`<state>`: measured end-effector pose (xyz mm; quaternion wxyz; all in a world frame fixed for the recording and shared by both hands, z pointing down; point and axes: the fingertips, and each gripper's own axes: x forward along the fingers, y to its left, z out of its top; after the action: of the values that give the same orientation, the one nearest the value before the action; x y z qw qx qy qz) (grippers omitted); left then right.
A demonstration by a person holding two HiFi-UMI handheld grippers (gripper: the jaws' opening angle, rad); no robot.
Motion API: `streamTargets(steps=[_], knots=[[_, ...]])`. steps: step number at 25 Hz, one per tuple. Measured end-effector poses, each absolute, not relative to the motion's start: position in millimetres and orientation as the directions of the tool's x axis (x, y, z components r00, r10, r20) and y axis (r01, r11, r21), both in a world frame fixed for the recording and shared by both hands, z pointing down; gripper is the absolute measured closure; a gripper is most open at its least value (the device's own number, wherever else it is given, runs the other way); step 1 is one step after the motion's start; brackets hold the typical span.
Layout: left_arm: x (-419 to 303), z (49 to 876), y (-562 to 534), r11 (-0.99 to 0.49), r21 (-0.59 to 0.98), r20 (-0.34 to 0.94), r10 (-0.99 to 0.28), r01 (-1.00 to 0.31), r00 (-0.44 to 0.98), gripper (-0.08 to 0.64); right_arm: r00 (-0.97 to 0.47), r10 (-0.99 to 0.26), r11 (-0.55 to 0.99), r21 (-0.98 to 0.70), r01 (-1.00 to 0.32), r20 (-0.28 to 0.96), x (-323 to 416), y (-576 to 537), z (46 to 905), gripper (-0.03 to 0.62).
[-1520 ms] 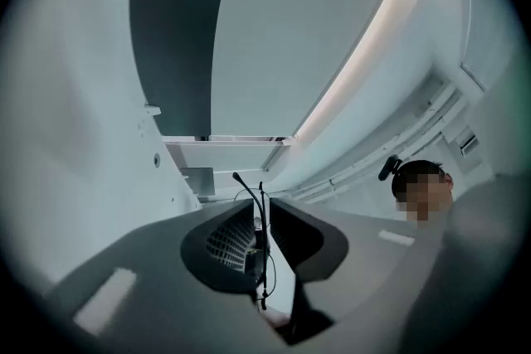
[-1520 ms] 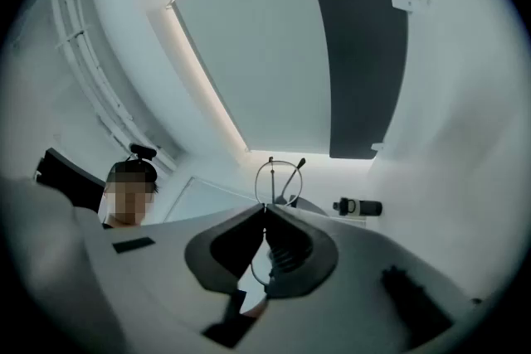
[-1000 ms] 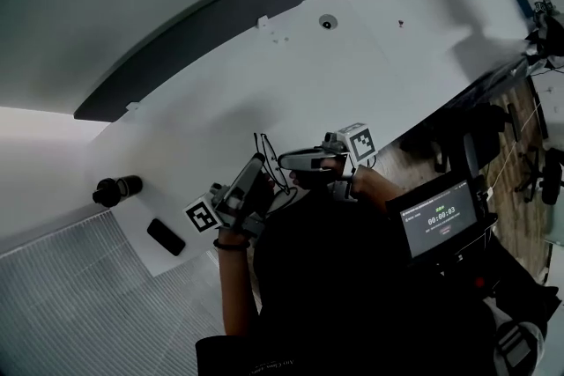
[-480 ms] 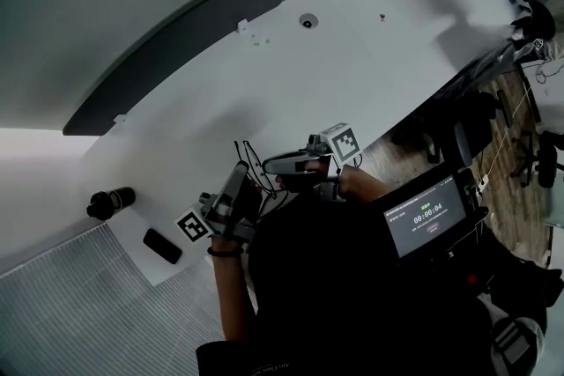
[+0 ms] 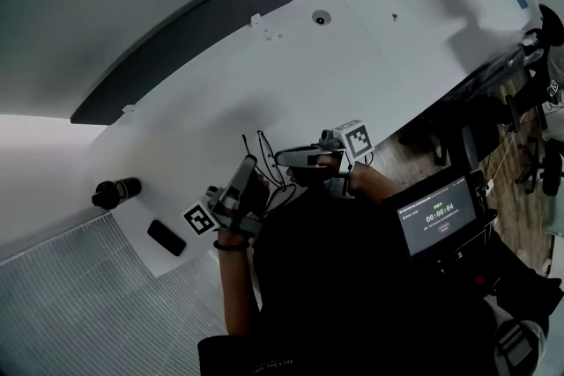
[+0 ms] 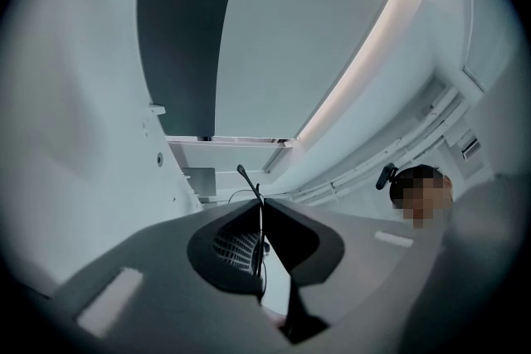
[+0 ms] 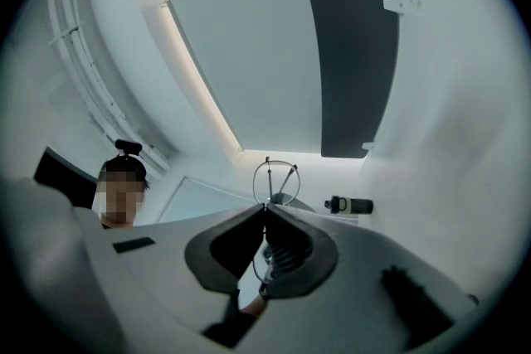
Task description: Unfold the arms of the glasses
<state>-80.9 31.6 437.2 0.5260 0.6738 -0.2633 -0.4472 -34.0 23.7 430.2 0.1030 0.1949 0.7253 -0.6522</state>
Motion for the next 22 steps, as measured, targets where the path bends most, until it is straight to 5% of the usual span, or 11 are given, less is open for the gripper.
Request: streamTargets(steps=[22], knots=[[-88.9, 454.9, 36.3, -0.271, 0.956, -0.292, -0.847, 0.111, 0.445, 0.538, -0.922, 0.115, 0.078, -0.922, 0.38, -0.37, -25.2, 17.8, 449.5, 0.581]])
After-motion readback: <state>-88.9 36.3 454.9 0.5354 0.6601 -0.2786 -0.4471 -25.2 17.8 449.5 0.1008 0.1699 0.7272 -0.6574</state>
